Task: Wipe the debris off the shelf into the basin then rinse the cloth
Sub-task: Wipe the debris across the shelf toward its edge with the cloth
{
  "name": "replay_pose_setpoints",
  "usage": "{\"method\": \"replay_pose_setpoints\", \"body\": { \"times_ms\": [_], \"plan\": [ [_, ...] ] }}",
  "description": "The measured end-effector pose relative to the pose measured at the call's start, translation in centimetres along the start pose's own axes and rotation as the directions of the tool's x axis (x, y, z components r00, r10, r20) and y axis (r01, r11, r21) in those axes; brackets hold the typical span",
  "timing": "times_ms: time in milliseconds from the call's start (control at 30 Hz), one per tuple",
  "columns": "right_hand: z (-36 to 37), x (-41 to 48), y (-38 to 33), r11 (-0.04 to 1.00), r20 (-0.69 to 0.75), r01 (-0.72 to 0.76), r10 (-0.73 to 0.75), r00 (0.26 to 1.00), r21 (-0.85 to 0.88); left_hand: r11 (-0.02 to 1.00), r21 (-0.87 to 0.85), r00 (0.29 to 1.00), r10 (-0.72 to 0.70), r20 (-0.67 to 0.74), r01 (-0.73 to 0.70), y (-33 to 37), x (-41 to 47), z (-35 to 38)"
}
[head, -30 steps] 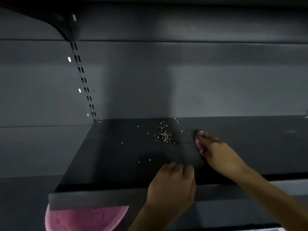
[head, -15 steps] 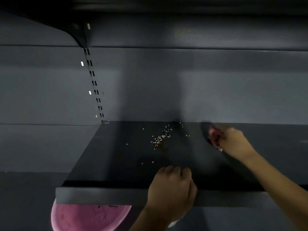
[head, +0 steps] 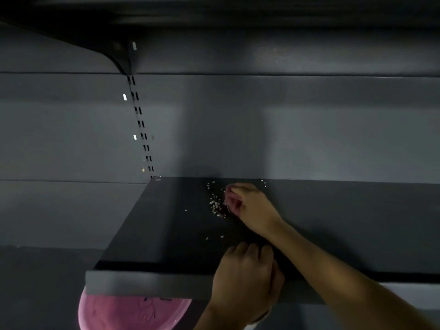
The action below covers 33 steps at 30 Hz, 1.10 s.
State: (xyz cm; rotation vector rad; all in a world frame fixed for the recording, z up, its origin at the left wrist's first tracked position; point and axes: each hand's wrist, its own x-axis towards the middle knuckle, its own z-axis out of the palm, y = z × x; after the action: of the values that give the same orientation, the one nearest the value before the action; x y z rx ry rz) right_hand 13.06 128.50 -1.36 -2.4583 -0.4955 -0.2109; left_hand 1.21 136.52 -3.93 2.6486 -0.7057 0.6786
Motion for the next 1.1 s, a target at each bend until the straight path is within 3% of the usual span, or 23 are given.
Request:
{"method": "replay_pose_setpoints", "body": {
  "times_ms": [133, 233, 300, 400, 567, 700, 833, 900, 1000, 1100],
  "plan": [
    [-4.5, -0.3, 4.5, 0.996, -0.299, -0.078, 0.062, 0.952, -0.043, 0.999, 0.029, 0.999, 0.017, -0.05, -0.015, 0.1, 0.1, 0.1],
    [-7.6, 0.2, 10.0, 0.911, -0.273, -0.343, 0.278, 0.921, -0.229, 0.999, 0.034, 0.997, 0.02, -0.078, -0.018, 0.2, 0.2, 0.4],
    [-7.6, 0.5, 12.3, 0.833, -0.21, -0.415, 0.361, 0.909, -0.366, 0.999, 0.038, 0.996, 0.022, -0.09, -0.019, 0.2, 0.3, 0.4],
    [-5.9, 1.9, 11.5, 0.883, -0.195, -0.326, 0.273, 0.942, -0.339, 0.999, 0.046, 0.995, 0.024, -0.096, -0.02, 0.2, 0.3, 0.6],
    [-1.3, 4.4, 5.0, 0.987, -0.01, 0.016, -0.018, 1.0, -0.161, 0.999, 0.032, 0.998, 0.033, -0.049, -0.032, 0.0, 0.2, 0.5],
    [0.3, 5.3, 0.8, 0.989, 0.182, -0.069, 0.045, 0.982, 0.131, 1.0, 0.008, 1.0, 0.009, 0.005, -0.009, -0.2, 0.1, -0.1],
    [-2.7, 3.4, 0.9, 0.934, -0.003, -0.12, 0.128, 0.992, 0.338, 1.0, 0.0, 1.0, 0.01, 0.005, -0.01, -0.3, 0.0, -0.2],
    [-5.1, 1.9, 2.6, 0.941, -0.067, -0.123, 0.152, 0.986, 0.315, 1.0, 0.003, 0.999, 0.017, -0.032, -0.017, -0.1, 0.0, -0.1],
    [-8.5, -1.0, 6.0, 0.982, -0.081, -0.17, 0.177, 0.981, 0.084, 0.999, 0.026, 0.996, 0.036, -0.085, -0.034, 0.1, 0.0, 0.3],
    [-9.8, -3.7, 8.4, 0.958, 0.051, -0.286, 0.286, 0.957, -0.009, 0.999, 0.026, 0.994, 0.045, -0.1, -0.043, 0.1, 0.0, 0.6]
  ]
}}
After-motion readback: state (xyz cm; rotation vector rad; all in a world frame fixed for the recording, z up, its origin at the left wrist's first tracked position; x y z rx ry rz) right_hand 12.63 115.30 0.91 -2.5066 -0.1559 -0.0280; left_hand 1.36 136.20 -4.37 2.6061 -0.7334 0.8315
